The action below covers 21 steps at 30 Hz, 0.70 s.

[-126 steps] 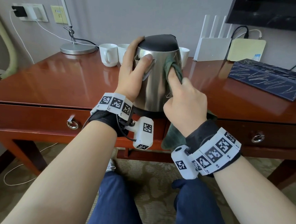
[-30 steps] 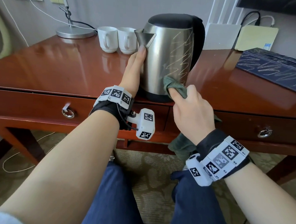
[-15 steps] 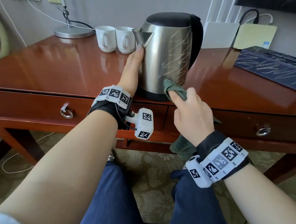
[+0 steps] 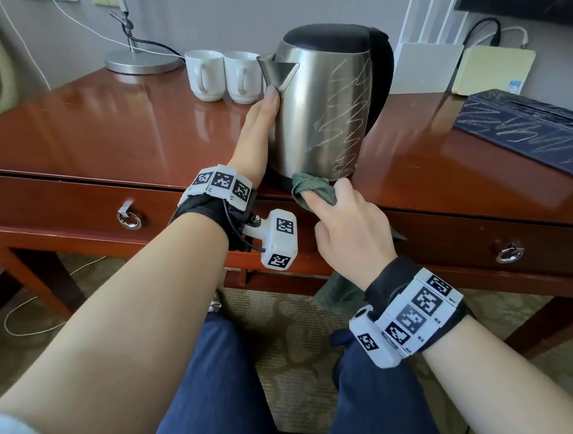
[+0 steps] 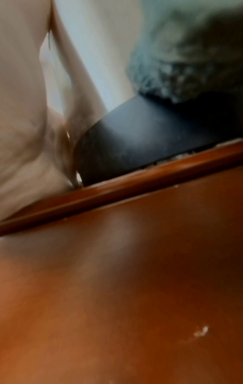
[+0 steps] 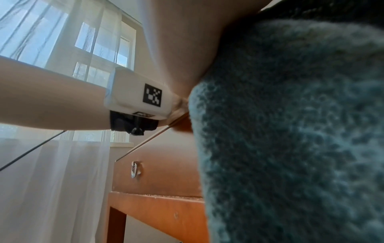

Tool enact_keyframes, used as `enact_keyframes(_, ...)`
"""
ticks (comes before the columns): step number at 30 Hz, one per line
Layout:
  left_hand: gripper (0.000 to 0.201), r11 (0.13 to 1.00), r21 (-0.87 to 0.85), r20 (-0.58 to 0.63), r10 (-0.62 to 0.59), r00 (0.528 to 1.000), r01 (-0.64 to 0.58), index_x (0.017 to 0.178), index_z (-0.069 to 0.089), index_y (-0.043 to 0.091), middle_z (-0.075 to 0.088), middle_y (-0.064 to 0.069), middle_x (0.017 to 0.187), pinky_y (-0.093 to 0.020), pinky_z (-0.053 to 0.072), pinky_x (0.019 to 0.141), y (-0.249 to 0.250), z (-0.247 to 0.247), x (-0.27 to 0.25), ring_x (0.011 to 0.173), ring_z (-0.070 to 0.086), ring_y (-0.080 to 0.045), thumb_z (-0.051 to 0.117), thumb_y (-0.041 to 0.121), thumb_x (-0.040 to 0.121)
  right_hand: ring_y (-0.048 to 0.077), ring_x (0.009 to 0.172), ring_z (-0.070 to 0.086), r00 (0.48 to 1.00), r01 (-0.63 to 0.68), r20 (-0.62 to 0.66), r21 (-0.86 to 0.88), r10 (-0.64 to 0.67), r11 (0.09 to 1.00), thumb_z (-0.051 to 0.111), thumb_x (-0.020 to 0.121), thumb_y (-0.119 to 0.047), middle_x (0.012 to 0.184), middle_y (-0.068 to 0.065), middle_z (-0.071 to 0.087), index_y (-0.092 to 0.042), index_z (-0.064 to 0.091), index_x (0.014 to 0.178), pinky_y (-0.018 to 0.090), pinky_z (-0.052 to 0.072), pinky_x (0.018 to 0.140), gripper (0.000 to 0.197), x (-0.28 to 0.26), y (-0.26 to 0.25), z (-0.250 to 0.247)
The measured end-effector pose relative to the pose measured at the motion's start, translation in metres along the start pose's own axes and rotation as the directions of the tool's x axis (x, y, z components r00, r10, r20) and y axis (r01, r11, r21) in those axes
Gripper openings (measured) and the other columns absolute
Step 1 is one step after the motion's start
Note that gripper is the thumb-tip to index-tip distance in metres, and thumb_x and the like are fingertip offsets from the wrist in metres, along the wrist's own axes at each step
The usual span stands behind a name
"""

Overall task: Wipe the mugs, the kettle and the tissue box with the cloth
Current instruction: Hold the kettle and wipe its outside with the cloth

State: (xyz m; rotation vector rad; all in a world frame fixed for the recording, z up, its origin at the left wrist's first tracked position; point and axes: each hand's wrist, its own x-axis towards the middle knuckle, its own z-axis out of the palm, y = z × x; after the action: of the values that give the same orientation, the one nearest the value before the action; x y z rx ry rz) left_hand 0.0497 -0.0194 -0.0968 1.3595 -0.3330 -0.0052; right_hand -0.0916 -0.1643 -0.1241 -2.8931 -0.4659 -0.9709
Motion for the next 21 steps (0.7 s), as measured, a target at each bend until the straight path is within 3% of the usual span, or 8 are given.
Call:
enact_keyframes(7, 0.094, 1.0, -0.008, -0.023, 0.027, 0.999, -0.027, 0.135, 0.055, 0.031, 0.057, 0.007, 0.139, -0.041, 0.032, 0.115, 0.006, 0.004, -0.009, 0.13, 0.051, -0.01, 0.057, 0.091, 0.062, 0.023, 0.056, 0.039, 0.997, -0.073, -0.03, 0.038, 0.075, 0.997, 0.062, 0.073, 0.0, 0.08, 0.01, 0.04, -0.012, 0.065, 0.116, 0.024, 0.027, 0.047, 0.045, -0.015, 0.019, -0.002)
enact_keyframes(10, 0.103, 0.998, -0.032, -0.074, 0.054, 0.996, -0.057, 0.138, 0.053, 0.025, 0.058, 0.006, 0.139, -0.04, 0.033, 0.115, 0.011, 0.008, -0.014, 0.13, 0.052, -0.009, 0.063, 0.089, 0.058, 0.016, 0.06, 0.032, 0.992, -0.119, -0.037, 0.086, 0.122, 0.989, 0.06, 0.075, 0.0, 0.083, 0.006, 0.035, -0.012, 0.062, 0.118, 0.024, 0.03, 0.047, 0.045, -0.02, 0.023, -0.004)
enact_keyframes(13, 0.104, 0.989, -0.029, -0.146, 0.138, 0.98, -0.144, 0.144, 0.045, 0.016, 0.054, 0.0, 0.142, -0.041, 0.034, 0.116, 0.022, 0.012, -0.021, 0.132, 0.05, -0.013, 0.07, 0.077, 0.064, 0.017, 0.058, 0.033, 0.989, -0.135, -0.044, 0.116, 0.14, 0.984, 0.059, 0.076, -0.001, 0.084, 0.007, 0.038, -0.011, 0.061, 0.119, 0.024, 0.032, 0.046, 0.044, -0.018, 0.023, -0.008)
enact_keyframes(17, 0.07, 0.98, 0.03, -0.095, 0.2, 0.975, -0.198, 0.135, 0.051, 0.013, 0.064, 0.001, 0.129, -0.029, 0.045, 0.104, 0.048, 0.024, -0.021, 0.119, 0.06, -0.008, 0.067, 0.055, 0.081, 0.018, 0.059, 0.035, 0.988, -0.136, -0.056, 0.148, 0.145, 0.98, 0.057, 0.076, -0.001, 0.086, 0.008, 0.039, -0.011, 0.06, 0.118, 0.024, 0.032, 0.047, 0.043, -0.011, 0.021, -0.009)
enact_keyframes(21, 0.054, 0.987, 0.085, -0.066, 0.14, 0.988, -0.134, 0.126, 0.062, 0.011, 0.073, 0.002, 0.112, -0.025, 0.051, 0.096, 0.068, 0.034, -0.015, 0.105, 0.068, -0.009, 0.061, 0.052, 0.091, 0.021, 0.06, 0.038, 0.987, -0.114, -0.096, 0.158, 0.13, 0.981, 0.057, 0.075, -0.001, 0.091, 0.013, 0.043, -0.011, 0.057, 0.118, 0.024, 0.032, 0.049, 0.044, -0.006, 0.018, -0.011)
